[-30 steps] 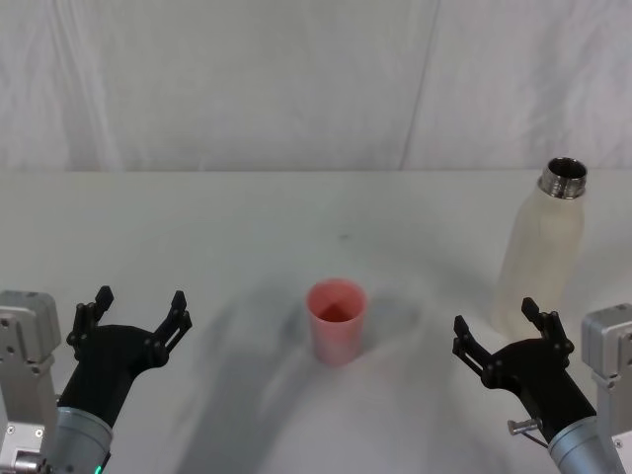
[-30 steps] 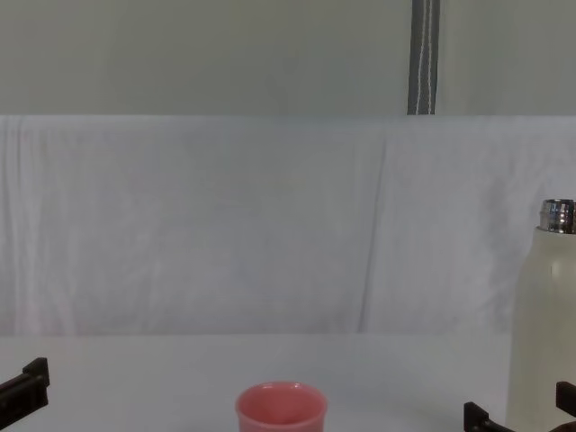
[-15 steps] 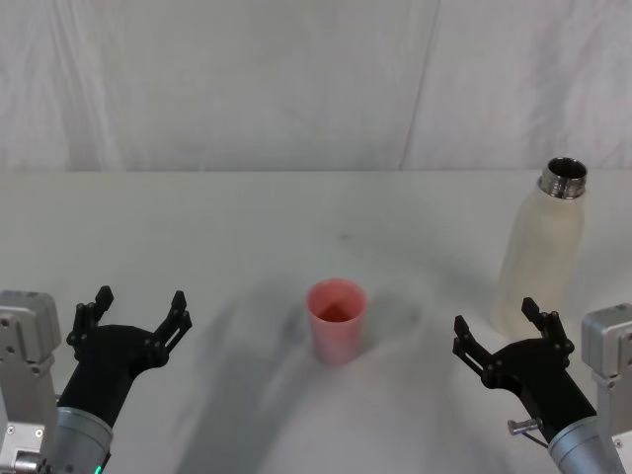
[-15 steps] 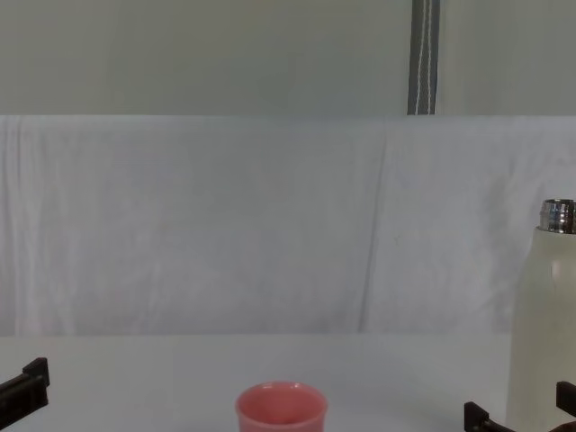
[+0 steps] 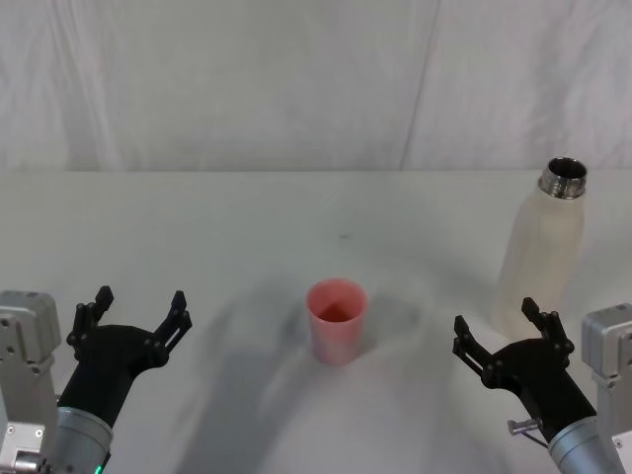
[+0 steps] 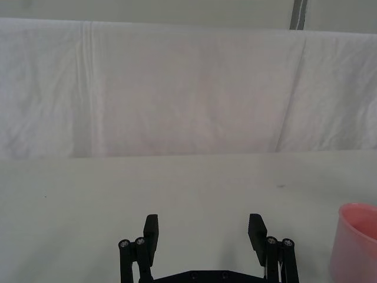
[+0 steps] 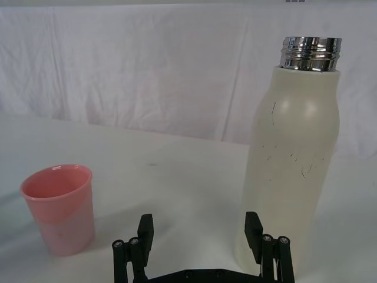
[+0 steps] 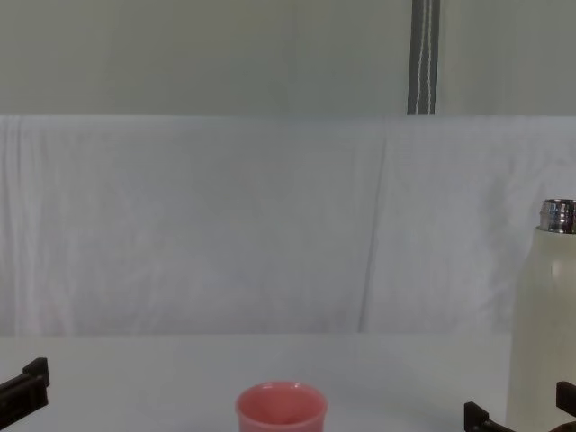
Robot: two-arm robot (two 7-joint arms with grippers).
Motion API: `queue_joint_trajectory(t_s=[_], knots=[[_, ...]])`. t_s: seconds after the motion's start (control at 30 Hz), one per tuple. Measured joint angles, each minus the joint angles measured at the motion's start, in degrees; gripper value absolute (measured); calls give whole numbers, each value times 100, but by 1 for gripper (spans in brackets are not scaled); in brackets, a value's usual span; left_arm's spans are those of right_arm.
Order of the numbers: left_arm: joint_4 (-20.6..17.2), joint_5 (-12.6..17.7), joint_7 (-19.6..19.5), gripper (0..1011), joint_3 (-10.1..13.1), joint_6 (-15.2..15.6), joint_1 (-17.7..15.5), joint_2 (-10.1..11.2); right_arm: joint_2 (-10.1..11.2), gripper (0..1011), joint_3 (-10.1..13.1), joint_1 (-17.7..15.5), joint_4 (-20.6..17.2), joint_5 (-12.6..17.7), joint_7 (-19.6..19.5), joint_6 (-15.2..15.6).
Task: Grasp the thermos with one hand and pour water into the cup lid.
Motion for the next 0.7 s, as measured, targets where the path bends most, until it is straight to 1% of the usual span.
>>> queue_joint_trajectory(t_s=[0.7], knots=[[0,0,0,1001,0,0,0,0,0,1001,0,0,0,0,0,0]])
